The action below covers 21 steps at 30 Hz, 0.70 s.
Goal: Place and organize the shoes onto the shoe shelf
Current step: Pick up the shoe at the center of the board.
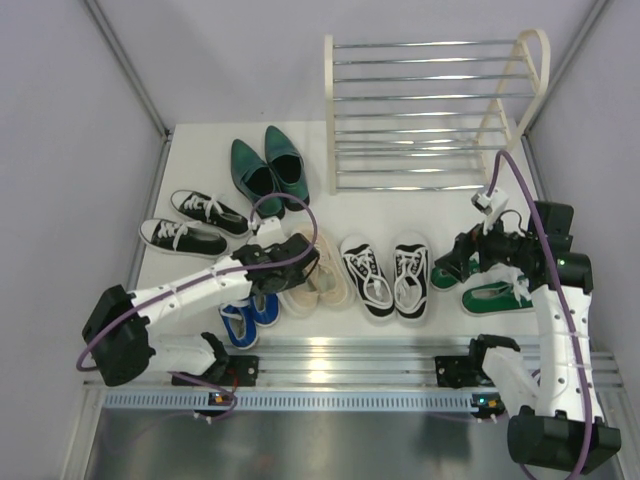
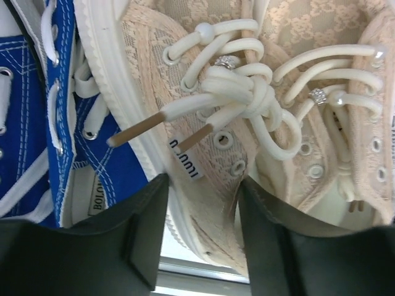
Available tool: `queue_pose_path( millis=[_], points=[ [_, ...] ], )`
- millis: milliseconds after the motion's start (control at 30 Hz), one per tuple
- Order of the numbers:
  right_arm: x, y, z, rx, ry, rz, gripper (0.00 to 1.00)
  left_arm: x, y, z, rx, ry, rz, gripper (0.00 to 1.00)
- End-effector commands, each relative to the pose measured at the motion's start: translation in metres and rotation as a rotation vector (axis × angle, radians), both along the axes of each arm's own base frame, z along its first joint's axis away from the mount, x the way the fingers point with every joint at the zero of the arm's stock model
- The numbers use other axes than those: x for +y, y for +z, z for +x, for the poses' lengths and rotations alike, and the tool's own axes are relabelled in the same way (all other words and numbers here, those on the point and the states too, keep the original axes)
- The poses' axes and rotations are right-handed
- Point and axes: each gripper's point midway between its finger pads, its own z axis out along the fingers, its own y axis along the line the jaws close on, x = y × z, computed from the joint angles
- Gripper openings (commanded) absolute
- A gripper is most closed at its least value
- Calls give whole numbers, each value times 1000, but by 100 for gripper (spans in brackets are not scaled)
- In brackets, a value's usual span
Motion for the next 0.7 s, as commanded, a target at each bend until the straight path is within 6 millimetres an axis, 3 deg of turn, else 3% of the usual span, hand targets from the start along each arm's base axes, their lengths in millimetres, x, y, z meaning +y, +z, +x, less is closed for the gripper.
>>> queue_pose_path(
  millis=[0,33,100,200,333,433,600,667],
  points=[
    [10,7,-3,-44,73,25,99,-3,-2,12,-62,-2,5,51],
    [11,7,-5,-46,90,27,99,-3,-2,12,-65,-7,7,40],
    [17,8,-12,-48,145,38,99,-4,0,13,-80,-28,2,33],
    [25,10,-24,-53,232,53,99,-7,12,15,-109,-61,-20,0],
    [41,16,-49,-97,397,99,100,-14,43,13,-160,-121,-90,0],
    [51,19,-66,-175,527,114,99,-19,81,8,-231,-171,-196,0],
    [76,30,-75,-283,756,81,99,-32,118,-1,-266,-263,-301,0],
    [87,37,-63,-316,766,48,99,-37,129,-3,-275,-285,-332,0]
  ],
)
